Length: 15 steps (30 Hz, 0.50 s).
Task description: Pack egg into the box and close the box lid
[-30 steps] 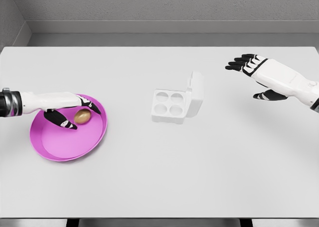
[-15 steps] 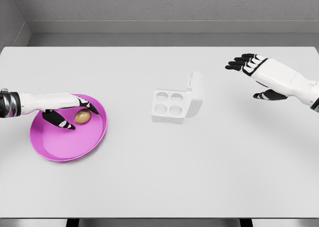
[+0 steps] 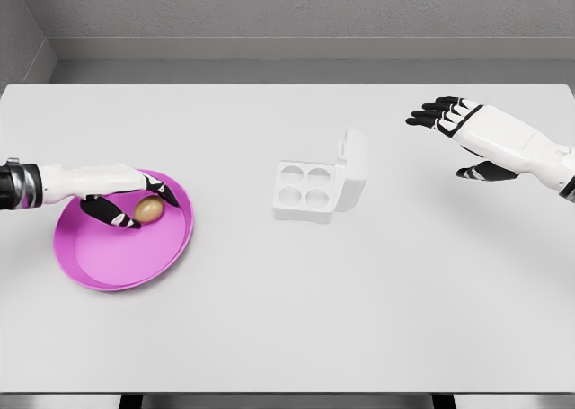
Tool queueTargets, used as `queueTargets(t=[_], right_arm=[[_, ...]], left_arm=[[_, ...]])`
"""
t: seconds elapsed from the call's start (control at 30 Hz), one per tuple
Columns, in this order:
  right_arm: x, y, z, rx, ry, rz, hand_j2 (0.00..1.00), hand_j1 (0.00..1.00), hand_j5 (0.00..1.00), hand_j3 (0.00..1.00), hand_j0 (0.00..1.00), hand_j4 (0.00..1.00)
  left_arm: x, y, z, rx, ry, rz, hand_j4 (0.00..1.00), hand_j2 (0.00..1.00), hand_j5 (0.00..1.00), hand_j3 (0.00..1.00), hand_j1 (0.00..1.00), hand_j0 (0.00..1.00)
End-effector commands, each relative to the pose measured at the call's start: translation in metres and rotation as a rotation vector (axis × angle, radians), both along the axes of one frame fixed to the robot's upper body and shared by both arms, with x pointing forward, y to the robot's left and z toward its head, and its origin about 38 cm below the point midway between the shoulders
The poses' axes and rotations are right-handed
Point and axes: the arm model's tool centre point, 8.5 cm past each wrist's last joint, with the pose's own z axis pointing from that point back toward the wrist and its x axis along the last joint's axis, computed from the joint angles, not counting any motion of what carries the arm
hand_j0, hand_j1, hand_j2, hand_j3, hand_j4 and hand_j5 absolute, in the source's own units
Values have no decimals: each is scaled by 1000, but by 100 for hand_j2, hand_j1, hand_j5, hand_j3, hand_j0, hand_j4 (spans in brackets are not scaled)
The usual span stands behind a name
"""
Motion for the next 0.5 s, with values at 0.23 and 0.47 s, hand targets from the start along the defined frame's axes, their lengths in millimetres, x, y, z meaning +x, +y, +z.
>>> queueTargets(t=[0.23,0.47], right_arm=[[2,3,2,13,-4,4,100,100,100,100,100,100],[2,3,2,13,-4,4,100,100,100,100,100,100]], left_arm=[[0,-1,-1,-5,3,4,69,69,69,69,69,69],[0,1,-3,-1,6,9,68,68,68,68,68,68]])
